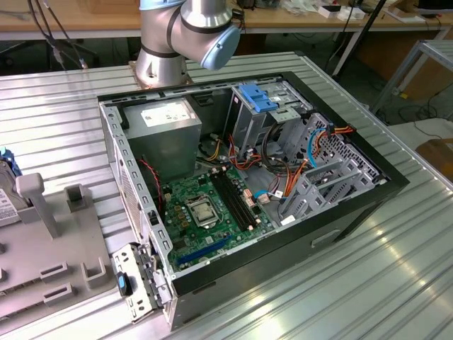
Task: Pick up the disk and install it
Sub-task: 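Pick up the disk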
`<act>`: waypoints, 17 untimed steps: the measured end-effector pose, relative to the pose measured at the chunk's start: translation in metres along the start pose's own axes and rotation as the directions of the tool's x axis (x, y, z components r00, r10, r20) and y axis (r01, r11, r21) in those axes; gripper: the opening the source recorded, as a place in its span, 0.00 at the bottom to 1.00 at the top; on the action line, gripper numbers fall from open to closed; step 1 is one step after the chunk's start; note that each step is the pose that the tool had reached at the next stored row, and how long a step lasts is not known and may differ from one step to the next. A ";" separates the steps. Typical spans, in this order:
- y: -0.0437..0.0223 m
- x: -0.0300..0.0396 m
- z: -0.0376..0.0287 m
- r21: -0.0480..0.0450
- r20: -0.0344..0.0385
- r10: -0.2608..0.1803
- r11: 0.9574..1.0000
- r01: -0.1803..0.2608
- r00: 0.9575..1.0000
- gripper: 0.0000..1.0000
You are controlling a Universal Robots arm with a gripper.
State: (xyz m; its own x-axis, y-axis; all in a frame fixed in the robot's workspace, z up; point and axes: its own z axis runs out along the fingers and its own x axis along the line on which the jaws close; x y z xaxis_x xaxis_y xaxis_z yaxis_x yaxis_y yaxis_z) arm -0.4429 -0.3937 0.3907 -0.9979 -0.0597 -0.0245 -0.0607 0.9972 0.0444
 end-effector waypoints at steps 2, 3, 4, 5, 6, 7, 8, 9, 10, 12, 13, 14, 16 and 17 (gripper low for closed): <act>0.0000 0.0002 0.0000 0.000 -0.001 -0.015 1.000 0.015 1.000 0.11; 0.0000 0.0004 0.0000 -0.001 -0.001 -0.026 1.000 0.026 1.000 0.11; 0.0001 0.0006 -0.0001 -0.001 -0.003 -0.054 0.999 0.054 0.999 0.11; 0.0000 0.0005 0.0000 -0.002 -0.003 -0.077 0.997 0.077 0.997 0.11; 0.0000 0.0006 0.0000 -0.003 -0.004 -0.099 0.995 0.099 0.995 0.11; 0.0000 0.0005 0.0000 -0.002 -0.005 -0.111 0.994 0.111 0.994 0.11; 0.0000 0.0005 0.0001 -0.001 -0.006 -0.120 0.993 0.120 0.993 0.11; -0.0001 0.0005 0.0000 0.001 -0.007 -0.136 0.991 0.136 0.991 0.11; 0.0000 0.0005 0.0001 0.002 -0.008 -0.156 0.988 0.156 0.988 0.11; 0.0000 0.0006 0.0001 0.002 -0.010 -0.193 0.981 0.193 0.981 0.11; 0.0001 0.0006 0.0001 0.002 -0.010 -0.209 0.978 0.209 0.978 0.11; 0.0001 0.0006 0.0002 0.002 -0.011 -0.225 0.974 0.225 0.974 0.11; 0.0000 0.0006 0.0002 0.001 -0.013 -0.263 0.965 0.263 0.965 0.11; 0.0000 0.0005 0.0002 0.000 -0.013 -0.278 0.961 0.278 0.960 0.11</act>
State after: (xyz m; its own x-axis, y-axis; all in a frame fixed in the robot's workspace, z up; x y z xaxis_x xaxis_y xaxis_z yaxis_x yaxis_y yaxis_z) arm -0.4434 -0.3937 0.3905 -0.9419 -0.3352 -0.0226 -0.3358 0.9413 0.0356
